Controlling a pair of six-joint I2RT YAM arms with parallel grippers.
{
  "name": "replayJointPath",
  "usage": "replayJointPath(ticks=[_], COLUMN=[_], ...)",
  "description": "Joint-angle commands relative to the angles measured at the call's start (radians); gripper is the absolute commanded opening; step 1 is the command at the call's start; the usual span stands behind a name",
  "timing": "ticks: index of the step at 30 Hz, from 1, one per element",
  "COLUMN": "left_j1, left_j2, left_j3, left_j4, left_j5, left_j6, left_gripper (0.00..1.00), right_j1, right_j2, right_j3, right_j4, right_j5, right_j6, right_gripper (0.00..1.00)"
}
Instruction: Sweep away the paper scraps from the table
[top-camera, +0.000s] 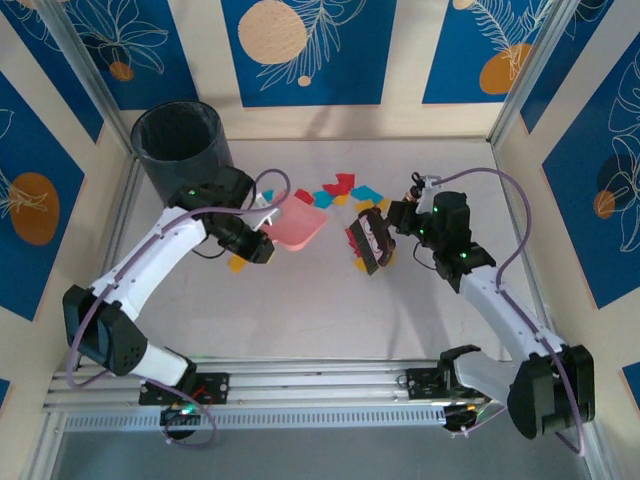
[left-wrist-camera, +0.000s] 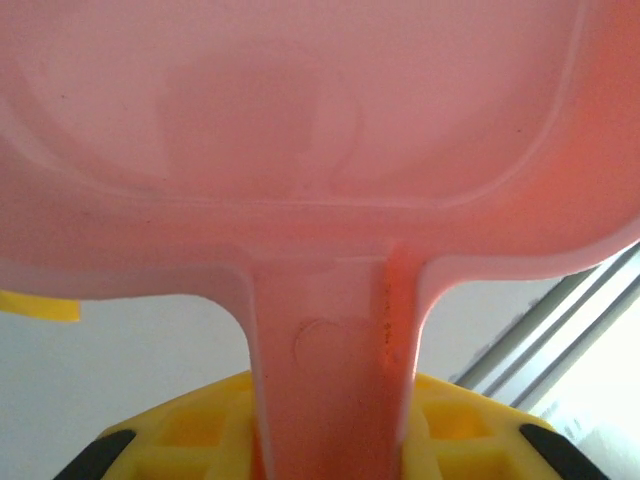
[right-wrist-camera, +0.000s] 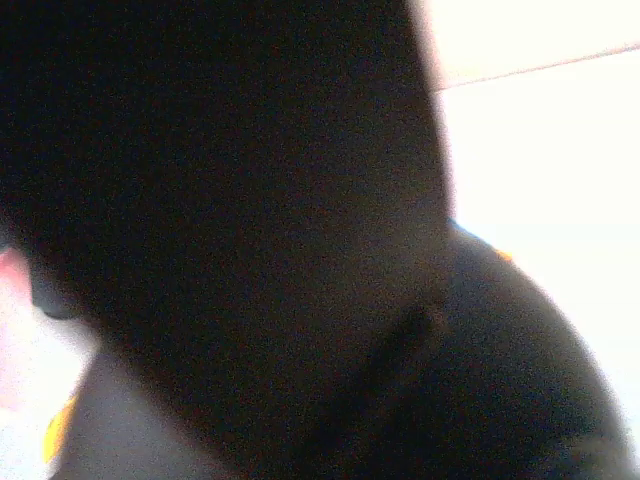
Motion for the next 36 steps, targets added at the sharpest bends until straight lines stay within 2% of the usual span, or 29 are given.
replayJointPath(ticks=[1,7,12,21,29,36], left_j1=[-0.051,-0.154,-0.197,-0.246,-0.257,-0.258], left_j2=[0.033,0.115,0.186,0.3,0.387,0.461], left_j3=[-0.003,0.009,0.022,0.057,0.13,0.193], left_j4=[-0.06,-0.117,-0.141,-0.168,-0.193,-0.215], left_j5=[-0.019,-0.063,-0.069,-0.08,-0.116,-0.103], left_j6=[0.046,0.114,0.127,0.139,0.153,0.167], left_gripper=[0.0,0.0,0.0,0.0,0.0,0.0], right_j1=[-0.004,-0.004,-0.006,0.003,0.047,0.081], right_j2=[-0.046,-0.082,-0.085,-0.059,0.009,0.068], right_j3=[0.001,-0.003,-0.009,-0.019,-0.013,0.001], right_j4=[-0.061,-0.134,-0.141,-0.122,-0.089,-0.074], right_j5=[0.121,0.352,0.44,0.481,0.497,0.489], right_j6=[-0.082,-0.182,-0.232,-0.297,-0.309,-0.314], right_gripper=[0.0,0.0,0.0,0.0,0.0,0.0])
